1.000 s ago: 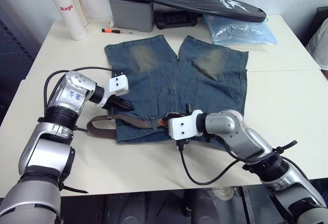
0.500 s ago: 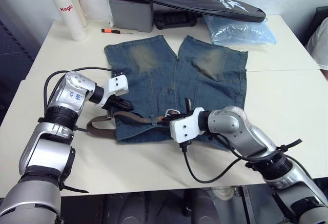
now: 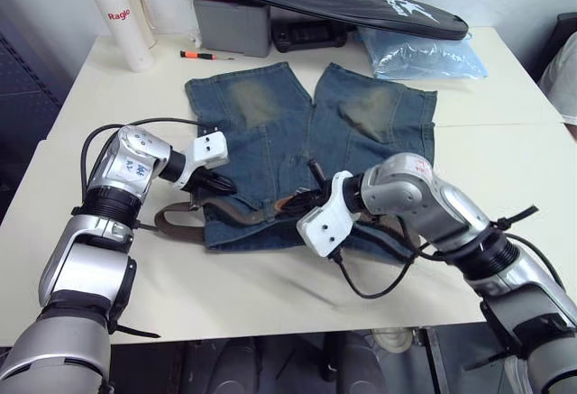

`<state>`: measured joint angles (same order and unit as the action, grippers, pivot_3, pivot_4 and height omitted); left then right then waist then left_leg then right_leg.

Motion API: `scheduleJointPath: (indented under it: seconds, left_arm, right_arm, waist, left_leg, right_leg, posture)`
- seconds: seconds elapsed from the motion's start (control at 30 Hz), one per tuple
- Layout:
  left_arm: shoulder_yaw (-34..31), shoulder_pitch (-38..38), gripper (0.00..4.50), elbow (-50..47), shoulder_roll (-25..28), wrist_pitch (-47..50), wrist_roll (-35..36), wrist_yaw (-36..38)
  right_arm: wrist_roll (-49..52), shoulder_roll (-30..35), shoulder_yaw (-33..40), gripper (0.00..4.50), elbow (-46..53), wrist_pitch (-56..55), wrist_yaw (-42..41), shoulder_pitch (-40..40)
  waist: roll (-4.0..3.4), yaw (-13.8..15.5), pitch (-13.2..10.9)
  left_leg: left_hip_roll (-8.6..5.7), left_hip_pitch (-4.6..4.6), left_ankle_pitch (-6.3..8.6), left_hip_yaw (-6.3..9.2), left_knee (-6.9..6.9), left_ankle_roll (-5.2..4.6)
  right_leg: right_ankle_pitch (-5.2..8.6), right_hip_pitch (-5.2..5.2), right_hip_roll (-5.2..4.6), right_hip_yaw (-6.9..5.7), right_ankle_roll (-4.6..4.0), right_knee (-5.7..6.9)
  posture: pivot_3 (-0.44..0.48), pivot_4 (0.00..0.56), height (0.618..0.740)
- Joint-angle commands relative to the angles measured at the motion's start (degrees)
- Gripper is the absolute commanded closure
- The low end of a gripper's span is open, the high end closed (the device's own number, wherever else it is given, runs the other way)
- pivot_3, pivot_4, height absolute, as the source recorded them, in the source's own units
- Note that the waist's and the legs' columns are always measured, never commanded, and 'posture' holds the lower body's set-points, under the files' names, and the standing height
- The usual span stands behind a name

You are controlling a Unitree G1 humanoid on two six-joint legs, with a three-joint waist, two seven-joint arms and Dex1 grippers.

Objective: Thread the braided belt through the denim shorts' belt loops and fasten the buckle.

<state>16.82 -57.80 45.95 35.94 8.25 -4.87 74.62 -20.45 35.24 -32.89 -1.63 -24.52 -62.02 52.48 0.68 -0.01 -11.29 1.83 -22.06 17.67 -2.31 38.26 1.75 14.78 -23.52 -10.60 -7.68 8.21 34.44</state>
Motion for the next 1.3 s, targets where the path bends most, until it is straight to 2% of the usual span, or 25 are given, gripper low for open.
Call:
scheduleJointPath:
  seconds: [0.03, 0.37, 0.6, 0.9, 1.3]
  left_arm:
    - [1.23, 1.77, 4.5, 0.39, -1.48, 0.17, -1.45, 0.04]
    - [1.21, 6.29, 4.5, -5.15, 0.28, 2.17, -1.45, 1.96]
    - [1.61, 7.31, 4.5, -7.12, 0.36, 3.28, -1.69, 2.53]
    - [2.13, 7.62, 4.5, -7.47, 0.39, 3.37, -2.06, 3.36]
    - [1.55, 8.01, 4.5, -7.82, 1.25, 3.46, -2.01, 3.05]
  right_arm:
    - [0.94, 0.48, 0.86, 4.38, -4.39, -5.65, -1.68, 3.96]
    - [6.01, 6.43, 6.13, 4.38, -6.29, -5.3, -5.97, 5.78]
    - [8.94, 14.69, 12.72, 4.38, -8.33, -4.57, -6.76, 3.32]
    - [15.89, 21.89, 18.63, 4.38, -7.4, -2.99, -10.64, -0.38]
    - [15.5, 23.14, 19.87, 4.38, -10.83, -5.49, -11.64, 0.79]
  waist:
    - [0.01, 0.13, 0.0]
    - [0.0, -0.15, 0.01]
    - [-0.02, -0.12, 0.02]
    - [-0.03, -0.11, 0.03]
    - [-0.03, -0.16, 0.03]
  left_leg:
    - [0.0, 0.0, 0.0, 0.01, 0.0, 0.0]
    - [0.0, 0.0, 0.0, -0.01, 0.0, 0.0]
    - [0.0, 0.04, 0.02, -0.08, -0.02, -0.04]
    - [0.0, 0.08, 0.07, -0.21, -0.01, -0.11]
    - [0.0, 0.11, 0.08, -0.27, -0.02, -0.13]
  right_leg:
    - [0.0, 0.01, 0.0, -0.01, 0.0, 0.0]
    - [0.0, 0.0, 0.0, 0.0, 0.0, 0.0]
    - [0.0, 0.0, -0.01, 0.05, 0.01, -0.01]
    - [-0.01, 0.0, -0.02, 0.15, 0.02, -0.02]
    - [-0.01, 0.0, -0.01, 0.22, 0.02, -0.02]
  posture:
    - [0.0, 0.15, 0.74]
    - [0.0, 0.15, 0.74]
    - [0.0, 0.15, 0.74]
    - [0.0, 0.15, 0.74]
    - [0.0, 0.15, 0.74]
